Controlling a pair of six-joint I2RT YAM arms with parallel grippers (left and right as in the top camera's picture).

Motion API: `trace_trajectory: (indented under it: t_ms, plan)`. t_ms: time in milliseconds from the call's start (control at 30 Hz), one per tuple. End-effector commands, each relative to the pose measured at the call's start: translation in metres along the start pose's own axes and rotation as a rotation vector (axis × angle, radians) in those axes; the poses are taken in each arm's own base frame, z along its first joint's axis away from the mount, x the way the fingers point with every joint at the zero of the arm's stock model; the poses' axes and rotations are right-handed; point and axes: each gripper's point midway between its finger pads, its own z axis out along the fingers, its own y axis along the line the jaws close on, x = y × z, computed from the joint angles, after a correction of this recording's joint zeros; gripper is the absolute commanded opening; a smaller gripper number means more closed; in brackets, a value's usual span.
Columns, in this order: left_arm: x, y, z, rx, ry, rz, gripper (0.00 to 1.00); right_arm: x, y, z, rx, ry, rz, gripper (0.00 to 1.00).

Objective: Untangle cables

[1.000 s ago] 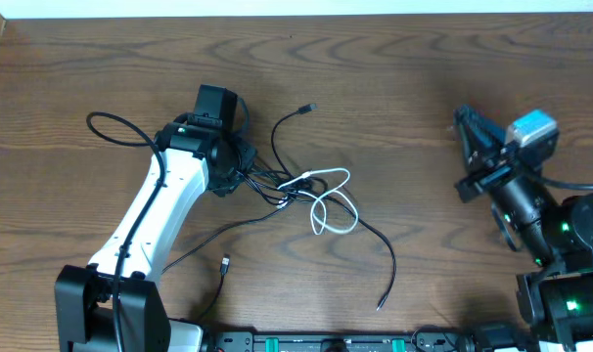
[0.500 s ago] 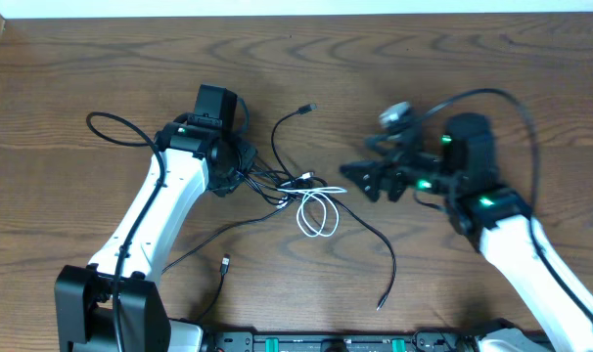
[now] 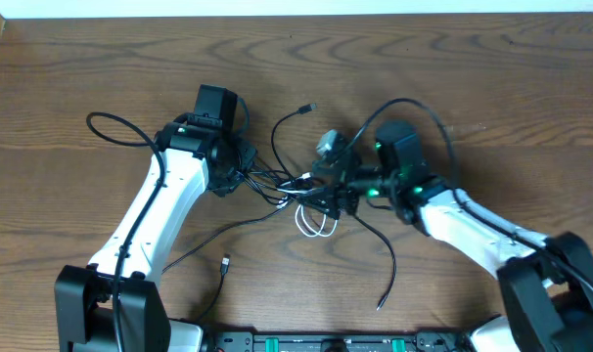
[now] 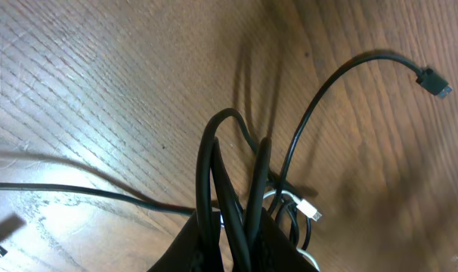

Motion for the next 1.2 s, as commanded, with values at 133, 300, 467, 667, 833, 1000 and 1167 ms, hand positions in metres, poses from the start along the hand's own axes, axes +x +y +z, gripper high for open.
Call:
trace_trajectory:
  t_ms: [133,300,467,667,833,1000,1167]
  plan:
    - [-0.006,-0.003,-0.009,0.017,-0.034,0.011,0.17,0.016,-0.018,0.031,0.267,0.081,-0.047,0.68]
    - [-0.006,-0.003,-0.009,0.017,-0.033,0.011,0.17,0.019,-0.009,0.039,0.266,0.098,-0.067,0.64]
    - [-0.006,-0.003,-0.009,0.017,-0.033,0.011,0.17,0.022,-0.012,0.041,0.321,0.113,-0.080,0.56]
    - [-0.006,-0.003,-0.009,0.017,-0.033,0.011,0.17,0.028,-0.013,0.040,0.328,0.137,-0.067,0.35]
    - [-0.006,-0.003,-0.009,0.017,-0.033,0.011,0.17,0.026,0.001,0.044,0.249,0.128,-0.064,0.01]
    - [-0.006,-0.003,-0.009,0.017,-0.033,0.012,0.17,0.003,0.006,0.033,0.230,0.058,-0.041,0.01]
    - [-0.006,-0.003,-0.009,0.017,-0.033,0.012,0.17,-0.039,0.014,-0.011,0.231,-0.051,-0.039,0.01]
